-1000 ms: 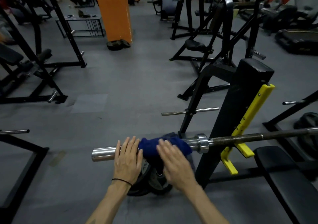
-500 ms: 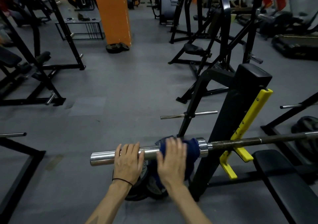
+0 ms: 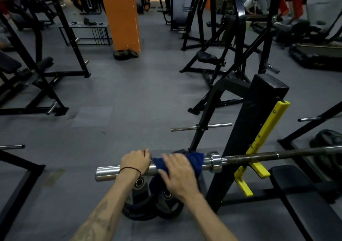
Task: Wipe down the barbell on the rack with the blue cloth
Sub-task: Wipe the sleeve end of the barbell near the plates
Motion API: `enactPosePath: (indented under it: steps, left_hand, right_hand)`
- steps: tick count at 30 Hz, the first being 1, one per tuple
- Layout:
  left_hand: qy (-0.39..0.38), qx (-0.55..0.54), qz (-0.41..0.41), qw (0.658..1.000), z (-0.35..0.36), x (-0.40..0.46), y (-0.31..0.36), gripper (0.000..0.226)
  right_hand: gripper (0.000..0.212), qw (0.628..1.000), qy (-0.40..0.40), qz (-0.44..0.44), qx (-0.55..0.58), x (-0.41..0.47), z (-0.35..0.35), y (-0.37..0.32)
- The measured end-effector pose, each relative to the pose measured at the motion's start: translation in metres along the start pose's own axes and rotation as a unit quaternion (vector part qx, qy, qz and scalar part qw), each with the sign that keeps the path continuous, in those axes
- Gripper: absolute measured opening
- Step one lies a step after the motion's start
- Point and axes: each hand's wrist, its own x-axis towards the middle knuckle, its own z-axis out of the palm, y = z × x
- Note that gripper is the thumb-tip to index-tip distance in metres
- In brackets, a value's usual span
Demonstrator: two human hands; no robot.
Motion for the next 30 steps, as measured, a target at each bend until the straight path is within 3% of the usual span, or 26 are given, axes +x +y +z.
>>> enactPosePath:
  steps: [3, 5, 6, 8, 9, 11, 14, 17, 19, 21, 23, 25, 27, 28, 30]
  left_hand:
    - [0.15, -0.029, 0.08, 0.985, 0.017, -0.022, -0.019, 0.044]
    - [0.214, -0.051, 0.092, 0.971, 0.03, -0.03, -0.032, 0.04]
    - [0.234, -0.062, 0.092, 0.966, 0.037, -0.031, -0.037, 0.04]
    - [0.258, -0.074, 0.085, 0.959, 0.044, -0.033, -0.041, 0.042]
    - [0.262, -0.075, 0.082, 0.959, 0.045, -0.035, -0.041, 0.046]
    - [0.249, -0.064, 0.083, 0.963, 0.044, -0.039, -0.041, 0.056]
    - [0.228, -0.027, 0.071, 0.971, 0.043, -0.047, -0.047, 0.057]
    - [0.201, -0.013, 0.052, 0.978, 0.041, -0.052, -0.049, 0.064]
    - [0.188, -0.011, 0.047, 0.981, 0.039, -0.05, -0.047, 0.07]
    - [0.18, -0.008, 0.051, 0.982, 0.038, -0.05, -0.045, 0.072]
    - [0.178, -0.011, 0.054, 0.982, 0.037, -0.051, -0.045, 0.073]
    - [0.181, -0.009, 0.057, 0.982, 0.038, -0.052, -0.046, 0.072]
    - [0.186, -0.008, 0.055, 0.981, 0.039, -0.053, -0.045, 0.071]
    - [0.187, -0.008, 0.052, 0.981, 0.039, -0.052, -0.043, 0.07]
    - [0.192, -0.005, 0.055, 0.98, 0.039, -0.052, -0.042, 0.071]
  right_hand:
    - [0.049, 0.985, 0.062, 0.159, -0.002, -0.009, -0.014, 0.036]
    - [0.052, 0.975, 0.068, 0.211, 0.013, -0.006, -0.005, 0.01]
    - [0.053, 0.978, 0.06, 0.198, 0.021, -0.002, 0.0, -0.013]
    - [0.055, 0.997, 0.019, 0.078, 0.019, -0.001, 0.013, -0.045]
    - [0.057, 1.0, -0.004, 0.018, 0.01, -0.001, 0.013, -0.042]
    - [0.056, 1.0, 0.002, -0.008, -0.012, -0.003, 0.003, -0.004]
    - [0.056, 0.989, 0.064, 0.135, -0.002, -0.016, -0.009, 0.042]
    - [0.056, 0.966, 0.092, 0.237, 0.042, -0.005, 0.006, -0.01]
    - [0.06, 0.99, 0.046, 0.128, 0.044, -0.002, 0.017, -0.051]
    - [0.061, 1.0, -0.004, 0.006, 0.015, -0.006, 0.014, -0.039]
    - [0.062, 1.0, 0.019, 0.019, -0.017, -0.009, 0.004, 0.0]
    - [0.064, 0.99, 0.051, 0.134, -0.003, -0.016, -0.005, 0.024]
    - [0.064, 0.969, 0.07, 0.233, 0.028, -0.011, 0.002, 0.001]
    - [0.065, 0.969, 0.069, 0.235, 0.035, -0.006, 0.006, -0.021]
    - [0.067, 0.993, 0.01, 0.116, 0.03, -0.006, 0.017, -0.049]
